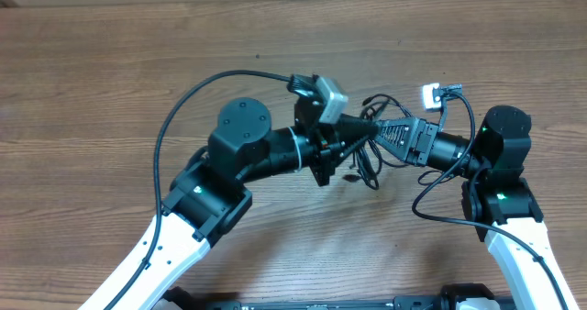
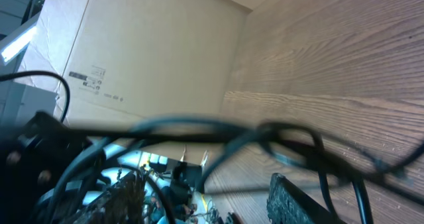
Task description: Untangle cables
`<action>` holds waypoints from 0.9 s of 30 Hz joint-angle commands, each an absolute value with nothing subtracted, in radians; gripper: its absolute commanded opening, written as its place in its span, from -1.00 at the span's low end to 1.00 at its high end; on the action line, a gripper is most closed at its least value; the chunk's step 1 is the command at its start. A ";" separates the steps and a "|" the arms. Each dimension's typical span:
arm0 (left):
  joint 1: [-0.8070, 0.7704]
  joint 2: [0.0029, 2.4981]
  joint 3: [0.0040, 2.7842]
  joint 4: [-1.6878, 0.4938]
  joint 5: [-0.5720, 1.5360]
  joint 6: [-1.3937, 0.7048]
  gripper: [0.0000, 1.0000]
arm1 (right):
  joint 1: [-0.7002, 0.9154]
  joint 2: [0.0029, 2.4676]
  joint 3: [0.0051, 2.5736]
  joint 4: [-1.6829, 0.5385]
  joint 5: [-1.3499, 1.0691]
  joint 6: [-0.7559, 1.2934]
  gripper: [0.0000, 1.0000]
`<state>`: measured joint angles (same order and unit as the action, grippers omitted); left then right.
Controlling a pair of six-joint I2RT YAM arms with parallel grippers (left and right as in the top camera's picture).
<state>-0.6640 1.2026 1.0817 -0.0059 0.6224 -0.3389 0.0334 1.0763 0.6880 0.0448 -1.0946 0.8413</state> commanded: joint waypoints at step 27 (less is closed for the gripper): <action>-0.679 1.204 1.110 -0.286 0.376 -0.284 -0.91 | -0.076 1.062 0.707 0.127 -1.254 0.842 -0.92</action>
